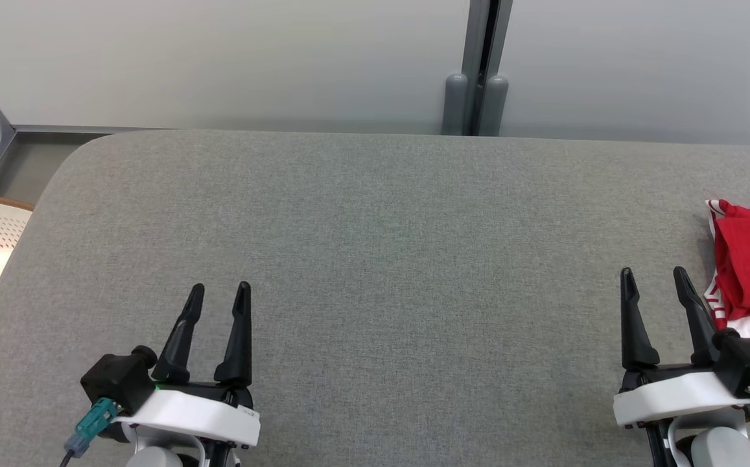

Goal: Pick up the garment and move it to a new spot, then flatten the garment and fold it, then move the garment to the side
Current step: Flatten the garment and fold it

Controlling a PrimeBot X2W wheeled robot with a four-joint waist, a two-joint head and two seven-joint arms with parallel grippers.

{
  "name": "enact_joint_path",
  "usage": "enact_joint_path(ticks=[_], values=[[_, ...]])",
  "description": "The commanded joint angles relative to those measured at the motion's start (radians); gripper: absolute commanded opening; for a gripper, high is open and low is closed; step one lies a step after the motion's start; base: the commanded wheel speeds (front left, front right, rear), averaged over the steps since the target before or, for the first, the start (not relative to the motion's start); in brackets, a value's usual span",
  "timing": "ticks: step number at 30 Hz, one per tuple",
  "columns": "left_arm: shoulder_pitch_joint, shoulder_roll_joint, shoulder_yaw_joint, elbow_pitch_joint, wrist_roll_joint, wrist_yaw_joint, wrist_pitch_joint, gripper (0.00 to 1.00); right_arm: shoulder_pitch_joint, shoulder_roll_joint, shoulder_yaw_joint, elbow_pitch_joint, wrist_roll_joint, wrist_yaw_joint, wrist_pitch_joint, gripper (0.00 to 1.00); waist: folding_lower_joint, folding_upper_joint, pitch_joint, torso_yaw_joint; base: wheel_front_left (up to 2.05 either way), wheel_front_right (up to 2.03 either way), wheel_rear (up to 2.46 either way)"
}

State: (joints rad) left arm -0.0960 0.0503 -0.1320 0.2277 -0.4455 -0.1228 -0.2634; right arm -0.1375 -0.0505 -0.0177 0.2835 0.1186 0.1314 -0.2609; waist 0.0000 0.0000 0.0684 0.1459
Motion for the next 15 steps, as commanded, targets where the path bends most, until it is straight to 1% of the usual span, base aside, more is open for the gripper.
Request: enact_joint_path(ticks=[1, 8, 11, 13, 15], values=[[0.002, 0.003, -0.001, 0.003, -0.005, -0.006, -0.001, 1.0, 0.012, -0.002, -0.003, -0.007, 0.009, -0.001, -0.005, 1.0, 0.0, 0.0, 0.001, -0.005, 0.0, 0.0, 0.0], [0.001, 0.003, 0.009, 0.013, -0.057, -0.007, -0.001, 1.0, 0.011, -0.001, -0.01, -0.024, 0.021, -0.001, -0.005, 1.0, 0.0, 0.0, 0.002, -0.021, 0.0, 0.0, 0.0], [0.002, 0.003, 0.001, 0.003, -0.067, -0.008, -0.001, 1.0, 0.015, -0.001, -0.007, -0.026, 0.023, -0.001, -0.005, 1.0, 0.0, 0.0, 0.0, -0.023, 0.0, 0.0, 0.0], [0.007, 0.003, -0.001, -0.003, -0.101, -0.007, -0.001, 1.0, 0.016, -0.001, -0.006, -0.027, 0.024, -0.001, -0.005, 1.0, 0.0, 0.0, 0.0, -0.024, 0.0, 0.0, 0.0], [0.011, 0.003, -0.002, -0.01, -0.11, -0.007, -0.001, 1.0, 0.017, -0.001, -0.004, -0.028, 0.027, -0.001, -0.005, 1.0, 0.0, 0.0, 0.0, -0.024, 0.0, 0.0, 0.0]])
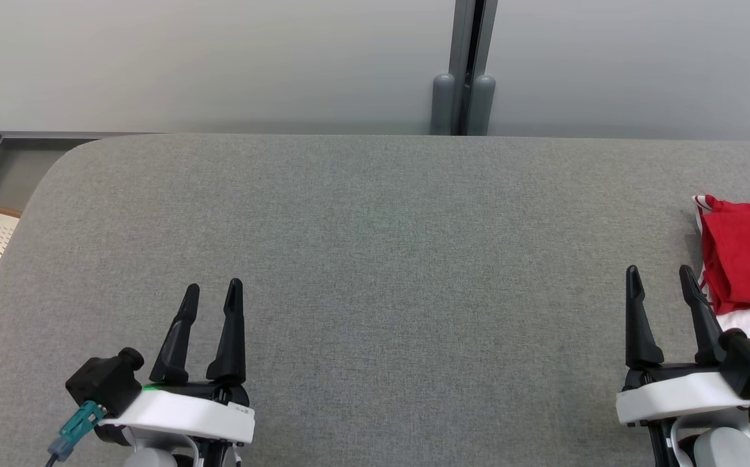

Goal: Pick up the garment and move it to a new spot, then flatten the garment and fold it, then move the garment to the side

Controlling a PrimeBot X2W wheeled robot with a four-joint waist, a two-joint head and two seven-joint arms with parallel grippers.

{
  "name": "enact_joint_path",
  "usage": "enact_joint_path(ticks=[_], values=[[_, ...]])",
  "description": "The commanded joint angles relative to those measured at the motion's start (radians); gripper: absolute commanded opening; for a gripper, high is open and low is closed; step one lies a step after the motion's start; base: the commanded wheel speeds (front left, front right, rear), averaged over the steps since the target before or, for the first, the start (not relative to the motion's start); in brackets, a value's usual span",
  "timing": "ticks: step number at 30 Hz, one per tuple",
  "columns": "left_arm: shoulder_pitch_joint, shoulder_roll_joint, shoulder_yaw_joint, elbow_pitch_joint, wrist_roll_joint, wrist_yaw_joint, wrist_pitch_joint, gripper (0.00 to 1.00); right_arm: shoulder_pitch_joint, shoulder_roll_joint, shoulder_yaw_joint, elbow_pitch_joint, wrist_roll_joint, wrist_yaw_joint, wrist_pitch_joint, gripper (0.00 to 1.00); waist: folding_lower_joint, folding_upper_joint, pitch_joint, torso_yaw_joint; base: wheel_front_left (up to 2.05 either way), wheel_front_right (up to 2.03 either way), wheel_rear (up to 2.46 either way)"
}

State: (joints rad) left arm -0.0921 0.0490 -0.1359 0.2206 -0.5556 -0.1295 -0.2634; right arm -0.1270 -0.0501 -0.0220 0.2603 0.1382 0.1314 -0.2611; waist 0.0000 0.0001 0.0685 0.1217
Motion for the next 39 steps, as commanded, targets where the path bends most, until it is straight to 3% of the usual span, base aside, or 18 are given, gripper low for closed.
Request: enact_joint_path(ticks=[1, 7, 8, 12, 39], values=[[0.009, 0.004, -0.001, -0.004, -0.007, -0.001, -0.001, 1.0, 0.007, -0.001, 0.002, -0.005, 0.008, -0.001, -0.005, 1.0, 0.0, -0.0001, 0.0, 0.0, 0.0, 0.0, 0.0], [0.017, 0.004, 0.01, 0.008, -0.057, -0.001, -0.001, 1.0, 0.009, -0.001, 0.003, -0.001, 0.008, -0.001, -0.005, 1.0, 0.0, -0.0001, 0.001, 0.004, 0.0, 0.0, 0.0], [0.009, 0.0, 0.007, 0.009, -0.064, 0.0, 0.0, 0.0, 0.0, 0.0, 0.002, 0.0, 0.003, 0.0, 0.0, 0.0, 0.0, -0.0001, 0.001, 0.004, 0.0, 0.0, 0.0], [0.027, -0.004, 0.004, 0.037, -0.063, 0.0, 0.001, 0.0, 0.017, 0.005, 0.002, 0.029, 0.003, 0.0, 0.004, 0.0, 0.0, -0.0001, 0.001, 0.004, 0.0, 0.0, 0.0], [0.009, 0.02, 0.059, 0.032, -0.419, 0.0, 0.103, 0.0, 0.015, 0.002, -0.03, 0.012, 0.494, 0.0, 0.128, 0.0, 0.0, -0.0001, -0.013, -0.023, 0.0, 0.0, 0.0]])
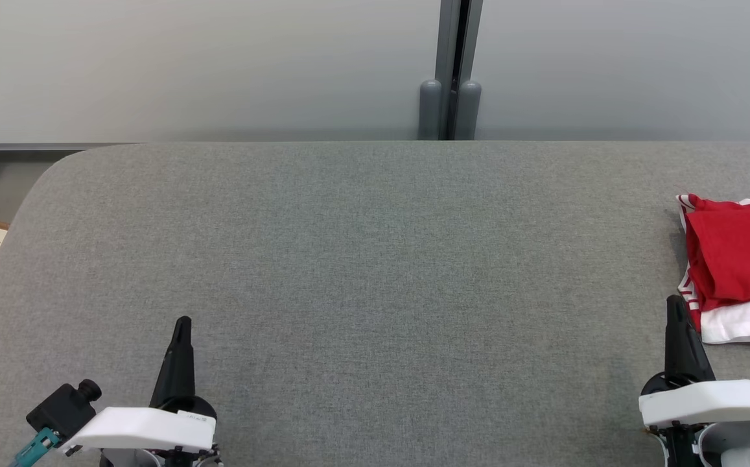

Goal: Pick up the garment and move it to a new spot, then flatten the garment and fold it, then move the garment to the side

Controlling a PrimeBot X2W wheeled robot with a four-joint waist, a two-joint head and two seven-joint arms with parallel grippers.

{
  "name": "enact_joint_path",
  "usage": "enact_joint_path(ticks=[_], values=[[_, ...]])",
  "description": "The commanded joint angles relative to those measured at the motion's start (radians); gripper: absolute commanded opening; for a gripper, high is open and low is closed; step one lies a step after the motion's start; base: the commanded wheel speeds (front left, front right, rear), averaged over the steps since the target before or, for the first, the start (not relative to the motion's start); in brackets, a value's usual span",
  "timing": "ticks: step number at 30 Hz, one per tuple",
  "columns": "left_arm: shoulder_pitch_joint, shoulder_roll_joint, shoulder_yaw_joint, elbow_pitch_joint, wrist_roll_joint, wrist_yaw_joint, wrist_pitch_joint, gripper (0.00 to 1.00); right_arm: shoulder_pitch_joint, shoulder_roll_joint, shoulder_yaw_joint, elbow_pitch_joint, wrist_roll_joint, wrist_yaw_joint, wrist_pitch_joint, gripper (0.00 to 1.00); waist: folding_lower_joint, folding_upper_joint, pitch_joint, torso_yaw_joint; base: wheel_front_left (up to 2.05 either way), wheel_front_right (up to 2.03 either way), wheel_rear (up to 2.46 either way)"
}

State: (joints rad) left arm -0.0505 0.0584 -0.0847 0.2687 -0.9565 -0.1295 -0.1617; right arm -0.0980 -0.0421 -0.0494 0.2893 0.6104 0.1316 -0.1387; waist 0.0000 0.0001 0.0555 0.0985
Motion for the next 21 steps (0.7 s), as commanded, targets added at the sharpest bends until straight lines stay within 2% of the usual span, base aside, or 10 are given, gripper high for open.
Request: enact_joint_path(ticks=[1, 21], values=[[-0.033, 0.011, 0.009, -0.017, -0.029, 0.0, 0.005, 0.0, -0.014, -0.006, -0.004, -0.018, 0.037, 0.0, 0.01, 0.0, 0.0, -0.0001, -0.001, -0.001, 0.0, 0.0, 0.0], [-0.041, 0.017, 0.049, -0.022, -0.221, -0.001, 0.07, 0.0, -0.014, -0.007, -0.022, -0.027, 0.313, -0.001, 0.08, 0.0, 0.0, -0.0001, -0.011, -0.021, 0.0, 0.0, 0.0]])
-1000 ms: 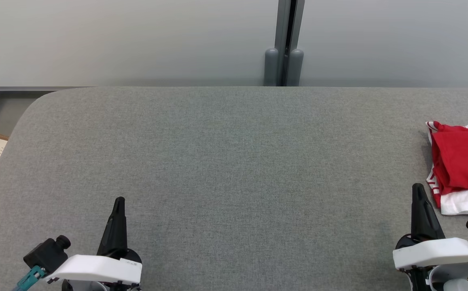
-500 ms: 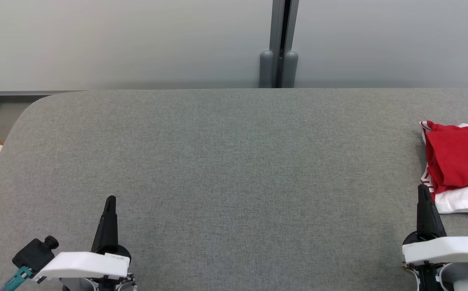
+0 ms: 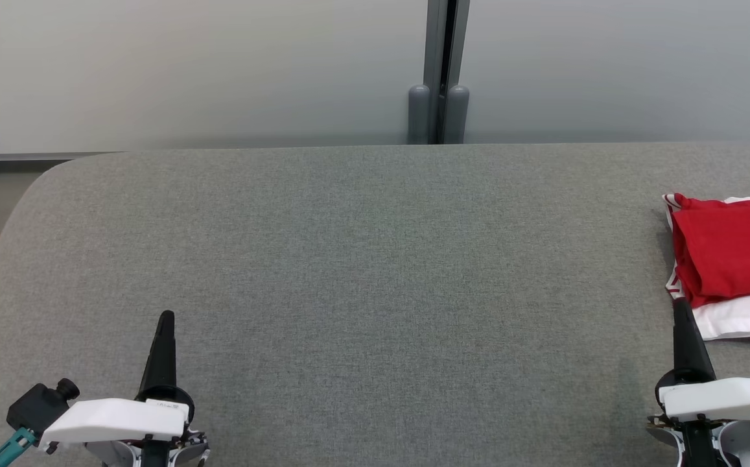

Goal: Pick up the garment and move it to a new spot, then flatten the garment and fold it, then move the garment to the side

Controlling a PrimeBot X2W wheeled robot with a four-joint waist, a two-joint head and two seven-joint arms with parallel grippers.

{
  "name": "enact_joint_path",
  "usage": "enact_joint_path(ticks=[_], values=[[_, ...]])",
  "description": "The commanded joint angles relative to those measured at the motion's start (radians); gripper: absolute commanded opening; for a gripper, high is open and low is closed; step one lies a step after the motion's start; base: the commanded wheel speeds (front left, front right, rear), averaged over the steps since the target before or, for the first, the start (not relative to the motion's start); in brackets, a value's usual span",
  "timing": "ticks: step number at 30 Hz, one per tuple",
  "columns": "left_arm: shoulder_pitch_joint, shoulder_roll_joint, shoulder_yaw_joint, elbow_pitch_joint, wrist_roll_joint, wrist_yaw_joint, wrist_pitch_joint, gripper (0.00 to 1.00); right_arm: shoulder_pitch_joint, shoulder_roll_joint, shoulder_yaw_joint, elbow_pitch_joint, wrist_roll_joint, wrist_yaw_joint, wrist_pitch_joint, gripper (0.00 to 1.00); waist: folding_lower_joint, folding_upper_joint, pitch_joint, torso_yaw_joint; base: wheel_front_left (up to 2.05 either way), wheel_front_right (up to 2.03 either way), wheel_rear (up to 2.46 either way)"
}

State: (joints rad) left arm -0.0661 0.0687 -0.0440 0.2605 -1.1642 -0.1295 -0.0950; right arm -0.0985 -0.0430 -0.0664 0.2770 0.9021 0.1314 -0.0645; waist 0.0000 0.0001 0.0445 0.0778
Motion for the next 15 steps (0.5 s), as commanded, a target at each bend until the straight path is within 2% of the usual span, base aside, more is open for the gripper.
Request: enact_joint_path(ticks=[1, 15], values=[[-0.026, 0.007, 0.01, -0.014, -0.022, -0.001, 0.006, 0.0, -0.014, -0.006, -0.006, -0.016, 0.034, 0.0, 0.009, 0.0, 0.0, -0.0001, -0.001, -0.002, 0.0, 0.0, 0.0], [-0.032, 0.009, 0.036, -0.016, -0.132, -0.001, 0.047, 0.0, -0.014, -0.007, -0.016, -0.021, 0.195, 0.0, 0.05, 0.0, 0.0, -0.0001, -0.008, -0.016, 0.0, 0.0, 0.0]])
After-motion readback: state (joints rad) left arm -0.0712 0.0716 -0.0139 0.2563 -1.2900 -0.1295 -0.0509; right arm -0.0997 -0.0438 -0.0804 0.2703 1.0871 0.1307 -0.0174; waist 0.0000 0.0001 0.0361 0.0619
